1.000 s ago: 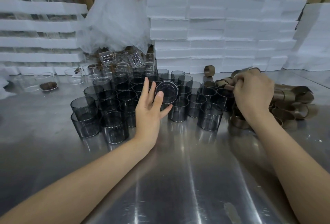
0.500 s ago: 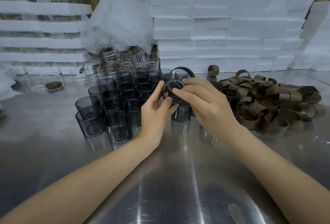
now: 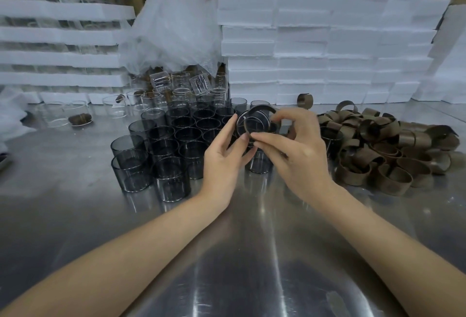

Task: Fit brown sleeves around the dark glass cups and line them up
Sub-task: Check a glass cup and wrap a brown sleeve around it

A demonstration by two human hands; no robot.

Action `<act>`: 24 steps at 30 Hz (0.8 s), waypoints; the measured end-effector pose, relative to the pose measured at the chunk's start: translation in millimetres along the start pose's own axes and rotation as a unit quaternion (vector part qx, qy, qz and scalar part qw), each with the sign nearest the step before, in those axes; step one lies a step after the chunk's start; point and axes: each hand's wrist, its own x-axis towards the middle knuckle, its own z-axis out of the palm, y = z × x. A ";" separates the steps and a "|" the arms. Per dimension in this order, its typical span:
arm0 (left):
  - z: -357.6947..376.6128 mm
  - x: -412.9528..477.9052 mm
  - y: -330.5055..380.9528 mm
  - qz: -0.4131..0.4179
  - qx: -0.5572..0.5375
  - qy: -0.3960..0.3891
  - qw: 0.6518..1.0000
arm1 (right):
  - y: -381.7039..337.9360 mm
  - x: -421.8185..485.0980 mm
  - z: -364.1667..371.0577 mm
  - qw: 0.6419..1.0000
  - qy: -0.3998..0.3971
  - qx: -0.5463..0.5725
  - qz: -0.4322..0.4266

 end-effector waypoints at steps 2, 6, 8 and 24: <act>-0.2 -0.2 -0.4 -0.001 0.005 0.000 1.000 | 0.4 -0.1 1.2 0.998 -0.030 0.042 0.028; -0.2 0.0 -0.6 -0.001 -0.007 0.000 1.000 | -4.0 -1.3 2.4 0.960 -0.108 0.193 0.171; -0.1 0.6 -0.2 0.001 -0.003 0.001 1.000 | -6.4 -2.1 2.7 0.943 -0.127 0.222 0.211; 2.3 -1.0 -2.7 -0.012 -0.012 -0.006 1.000 | -13.5 1.7 4.8 0.940 -0.105 0.187 0.266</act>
